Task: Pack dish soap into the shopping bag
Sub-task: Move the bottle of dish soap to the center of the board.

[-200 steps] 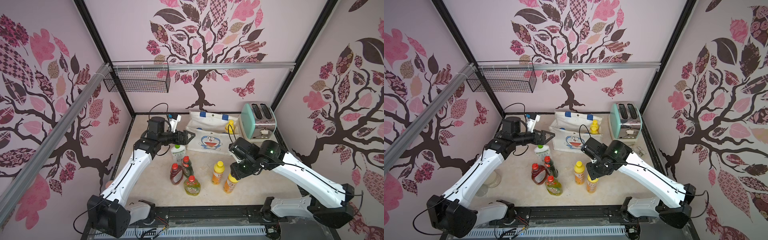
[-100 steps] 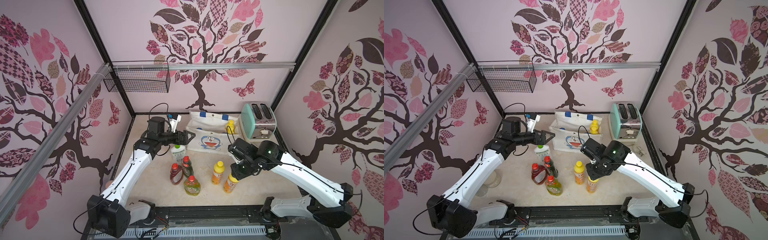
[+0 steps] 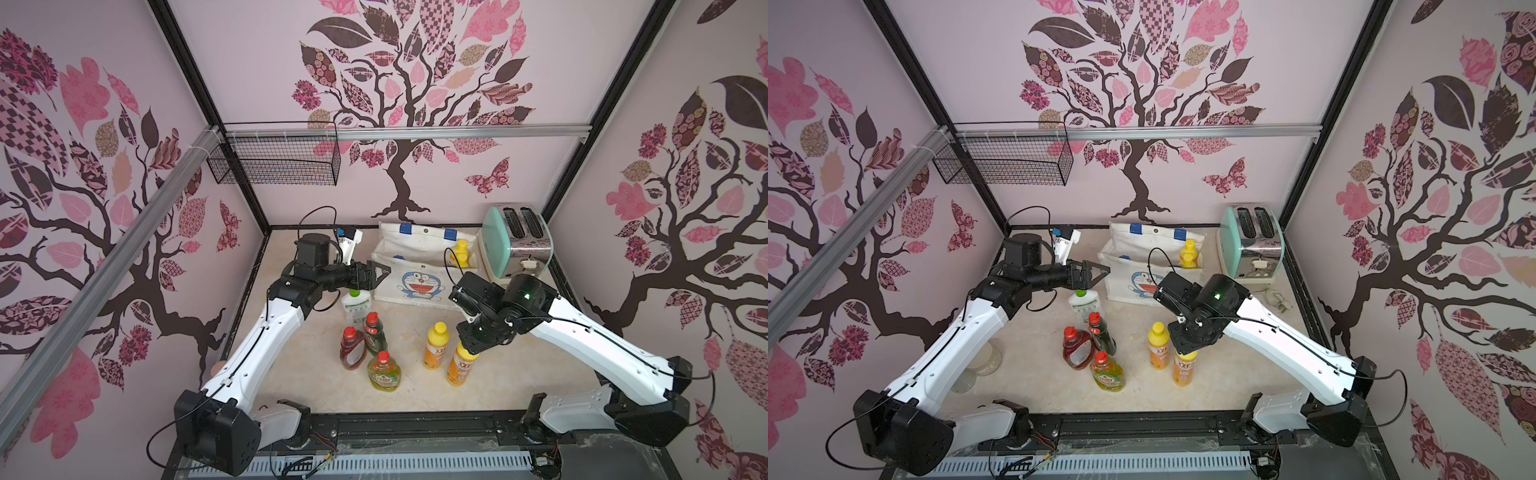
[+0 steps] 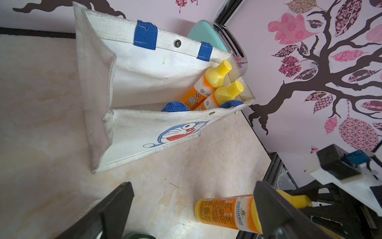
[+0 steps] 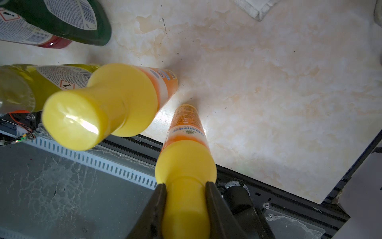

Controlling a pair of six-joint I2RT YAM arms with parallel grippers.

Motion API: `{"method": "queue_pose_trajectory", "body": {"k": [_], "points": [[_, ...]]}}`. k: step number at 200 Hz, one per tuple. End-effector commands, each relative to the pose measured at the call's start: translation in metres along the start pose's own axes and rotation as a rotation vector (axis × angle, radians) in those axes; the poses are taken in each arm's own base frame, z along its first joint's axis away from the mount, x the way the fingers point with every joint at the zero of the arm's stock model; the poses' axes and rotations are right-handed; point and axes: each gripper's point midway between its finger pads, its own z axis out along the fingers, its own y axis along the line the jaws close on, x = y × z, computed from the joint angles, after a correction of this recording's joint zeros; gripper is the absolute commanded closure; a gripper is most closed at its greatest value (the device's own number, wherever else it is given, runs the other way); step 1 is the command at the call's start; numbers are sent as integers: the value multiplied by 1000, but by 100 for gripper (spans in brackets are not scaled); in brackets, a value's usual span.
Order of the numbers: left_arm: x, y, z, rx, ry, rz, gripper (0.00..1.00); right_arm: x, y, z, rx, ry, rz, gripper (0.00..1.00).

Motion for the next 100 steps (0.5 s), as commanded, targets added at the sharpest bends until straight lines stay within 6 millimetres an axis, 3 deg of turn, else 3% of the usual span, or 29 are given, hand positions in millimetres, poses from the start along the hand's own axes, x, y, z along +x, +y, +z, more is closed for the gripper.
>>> {"method": "queue_pose_trajectory", "body": {"k": [1, 51, 100], "points": [[-1, -2, 1, 9, -5, 10, 3, -15, -9, -17, 54, -79, -3, 100], [-1, -3, 1, 10, -6, 12, 3, -49, -6, -40, 78, -189, -11, 100], [-2, -3, -1, 8, -11, 16, 3, -88, -3, -39, 94, -244, -36, 100]]}}
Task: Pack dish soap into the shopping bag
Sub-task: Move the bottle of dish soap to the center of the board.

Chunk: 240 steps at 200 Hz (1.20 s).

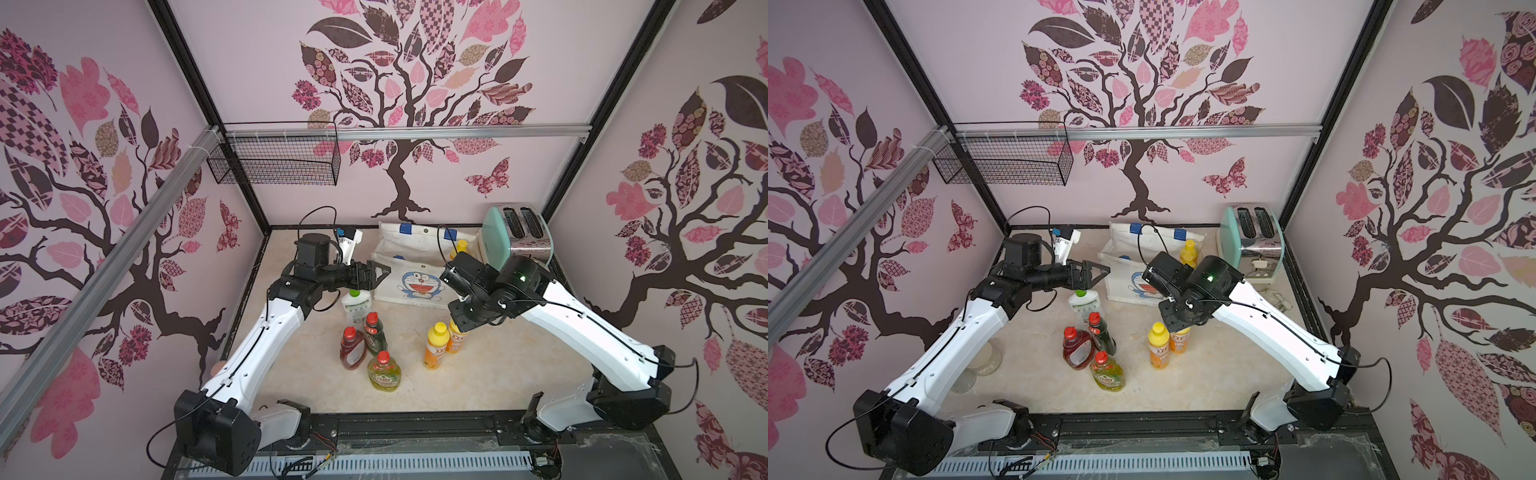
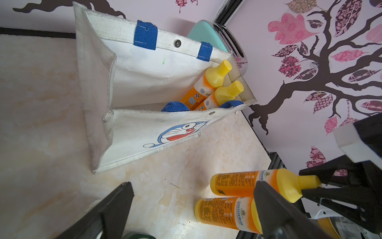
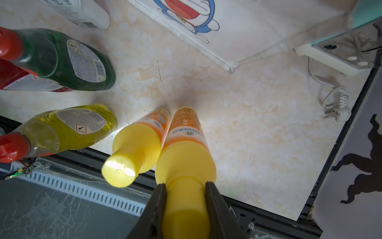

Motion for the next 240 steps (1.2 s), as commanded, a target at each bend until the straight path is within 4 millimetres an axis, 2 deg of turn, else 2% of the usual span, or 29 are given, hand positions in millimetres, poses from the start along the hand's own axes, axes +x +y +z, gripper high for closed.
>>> {"method": "queue_pose_trajectory", "body": {"k": [1, 57, 127, 176, 186, 197, 240], "points": [[-2, -3, -1, 8, -10, 15, 3, -30, -4, -5, 14, -91, -12, 100], [-3, -2, -2, -9, -14, 24, 3, -70, 0, 18, -30, -121, -32, 100], [-2, 3, -3, -36, -10, 34, 3, -87, 6, 48, -47, -98, -69, 100], [-1, 5, -2, -43, -7, 36, 3, -90, 5, 49, -53, -103, -72, 63], [-1, 4, -2, -41, -6, 36, 3, -89, 4, 49, -53, -103, -71, 60], [-1, 4, -2, -38, -5, 34, 3, -89, 3, 49, -49, -110, -68, 52], [-1, 2, -1, -22, -4, 27, 3, -88, 3, 48, -56, -120, -61, 41]]}}
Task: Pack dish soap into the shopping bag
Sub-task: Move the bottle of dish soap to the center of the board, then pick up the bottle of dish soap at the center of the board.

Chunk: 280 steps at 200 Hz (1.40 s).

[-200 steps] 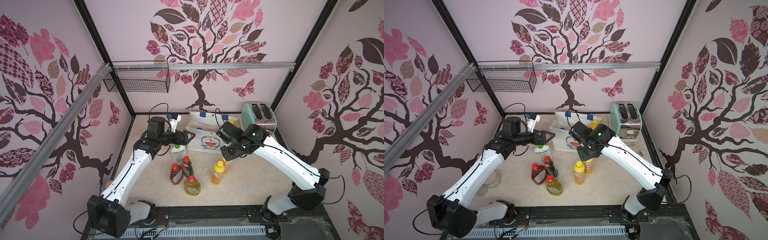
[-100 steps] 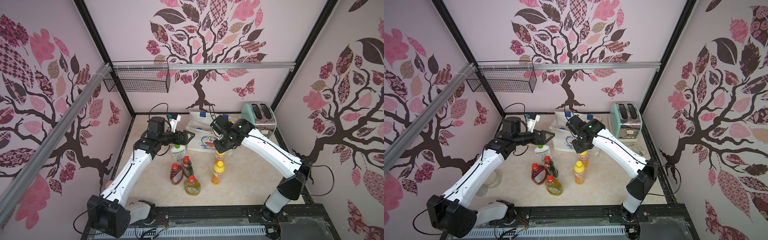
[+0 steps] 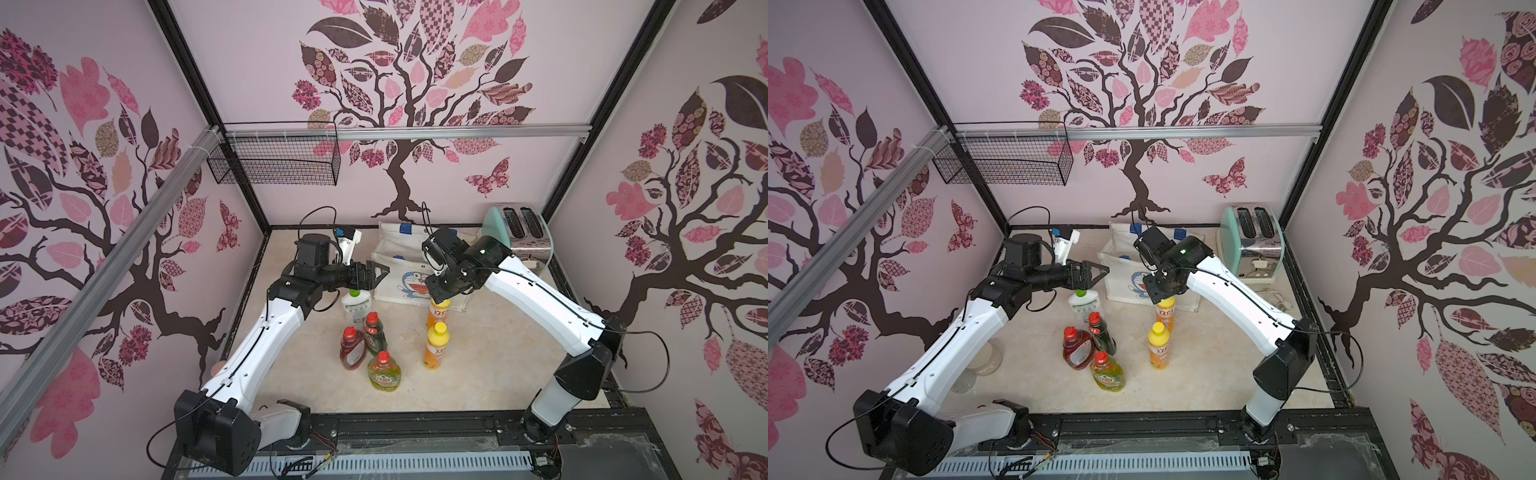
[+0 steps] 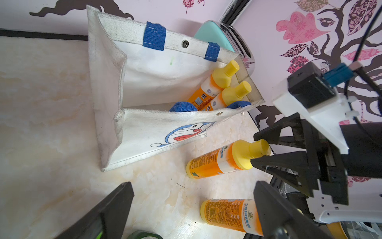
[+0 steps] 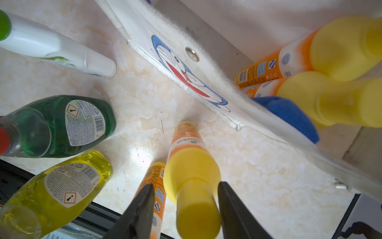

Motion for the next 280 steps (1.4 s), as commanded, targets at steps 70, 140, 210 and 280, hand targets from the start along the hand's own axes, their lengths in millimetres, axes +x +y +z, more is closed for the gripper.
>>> {"method": "queue_pose_trajectory", "body": {"k": [70, 140, 210, 280], "points": [[-1, -4, -2, 5, -6, 25, 3, -22, -8, -53, -36, -218, 53, 35], [-2, -3, -4, -7, -13, 34, 3, 5, -6, -33, -106, -231, 41, 42], [0, 0, -1, -9, -4, 33, 3, -3, -7, -46, -159, -487, 59, 43], [1, 2, -1, -18, -3, 33, 3, -4, 4, -22, -200, -475, 59, 44]]}}
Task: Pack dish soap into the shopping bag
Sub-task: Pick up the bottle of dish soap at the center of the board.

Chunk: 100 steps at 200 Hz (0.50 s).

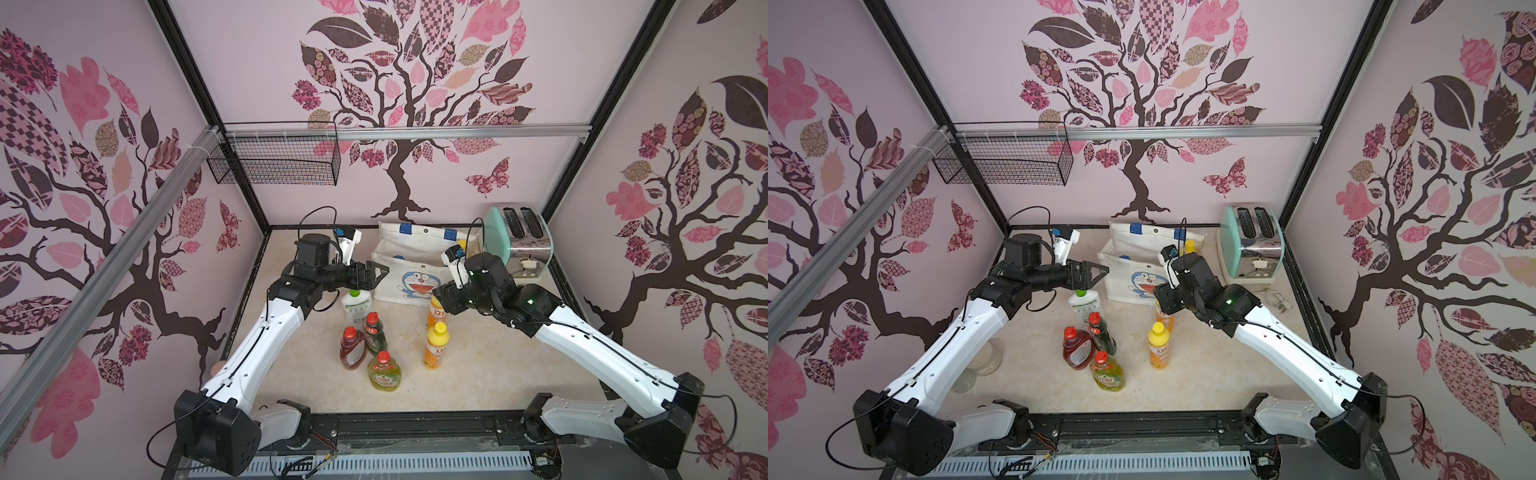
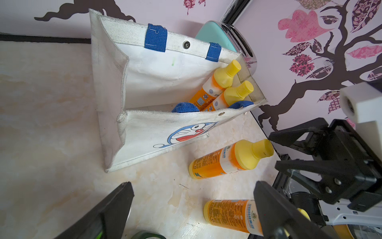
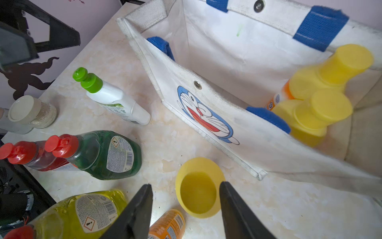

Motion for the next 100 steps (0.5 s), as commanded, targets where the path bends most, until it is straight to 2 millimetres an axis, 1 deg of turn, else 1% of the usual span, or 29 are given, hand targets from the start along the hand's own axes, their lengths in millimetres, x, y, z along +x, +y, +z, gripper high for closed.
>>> {"method": "queue_pose_trajectory", "body": {"k": [1, 46, 75, 100], "points": [[1, -1, -1, -5, 0, 14, 3, -6, 4, 6, -14, -18, 7, 44], [1, -1, -1, -5, -1, 14, 3, -4, 1, 12, 0, -19, 14, 45], [2, -1, 1, 1, 4, 8, 3, 2, 0, 14, 4, -7, 20, 47], [2, -5, 2, 18, 8, 10, 3, 8, -2, 17, 8, 2, 34, 49]]}}
